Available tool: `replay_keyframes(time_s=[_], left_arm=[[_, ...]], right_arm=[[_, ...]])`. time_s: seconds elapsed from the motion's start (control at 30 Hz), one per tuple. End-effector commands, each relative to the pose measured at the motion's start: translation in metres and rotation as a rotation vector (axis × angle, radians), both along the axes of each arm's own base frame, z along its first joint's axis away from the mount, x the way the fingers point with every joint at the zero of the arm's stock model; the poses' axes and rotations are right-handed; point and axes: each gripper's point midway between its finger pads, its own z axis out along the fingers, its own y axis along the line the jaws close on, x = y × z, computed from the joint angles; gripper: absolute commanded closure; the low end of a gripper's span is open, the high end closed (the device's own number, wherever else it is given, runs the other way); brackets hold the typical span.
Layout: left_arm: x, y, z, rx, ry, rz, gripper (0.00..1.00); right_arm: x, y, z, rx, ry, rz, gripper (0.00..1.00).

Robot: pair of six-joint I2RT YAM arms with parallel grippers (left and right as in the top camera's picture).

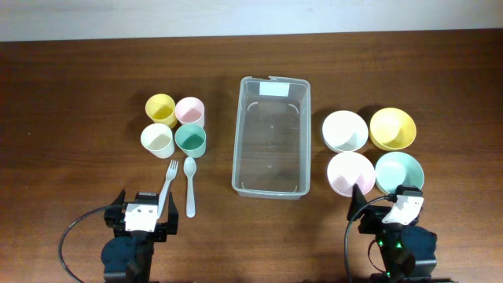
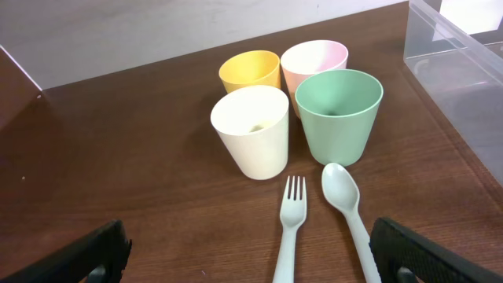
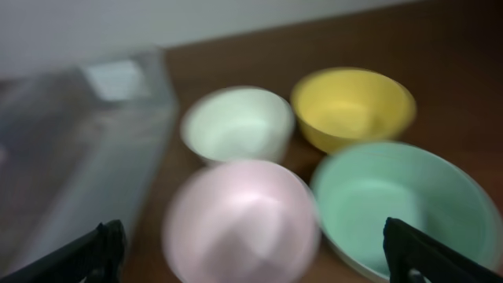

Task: Pack container
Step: 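Move the right gripper to the mint bowl's rim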

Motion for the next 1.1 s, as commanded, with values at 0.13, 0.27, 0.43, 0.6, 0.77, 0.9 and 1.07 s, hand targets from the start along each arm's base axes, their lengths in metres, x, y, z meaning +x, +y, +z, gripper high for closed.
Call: replay_keyframes(time_s=[0.13,0.27,0.43,0.6,0.77,0.9,1.07], left_arm=[[0.0,-0.002,-0.003,-0.019,-0.001,-0.005,0.0],[0.0,-0.002,-0.003,-0.019,-0.001,-0.006,0.0],[0.0,-0.002,-0.003,-0.019,-0.001,-0.005,0.0],[0.0,-0.002,-0.003,-0.019,-0.001,-0.005,0.0],[0.0,-0.002,-0.003,-0.019,-0.001,-0.006,0.0],[0.0,-0.002,-0.003,-0.019,-0.001,-0.005,0.0],[0.0,-0.002,-0.003,-0.019,-0.001,-0.006,0.0]], right_arm=[[-0.002,0.049,0.058,0.115,-0.169,0.269,0.01],[-0.001,0.032,0.094,0.093,-0.125,0.169,0.01],[0.012,-0.002,0.115,0.028,0.116,-0.023,0.01],[0.068,-0.041,0.127,-0.097,0.508,-0.131,0.01],[0.094,-0.073,0.082,0.015,0.742,-0.178,0.01],[0.105,-0.096,0.011,0.248,0.934,-0.175,0.01],[0.102,-0.117,-0.047,0.336,1.084,-0.219,0.02]])
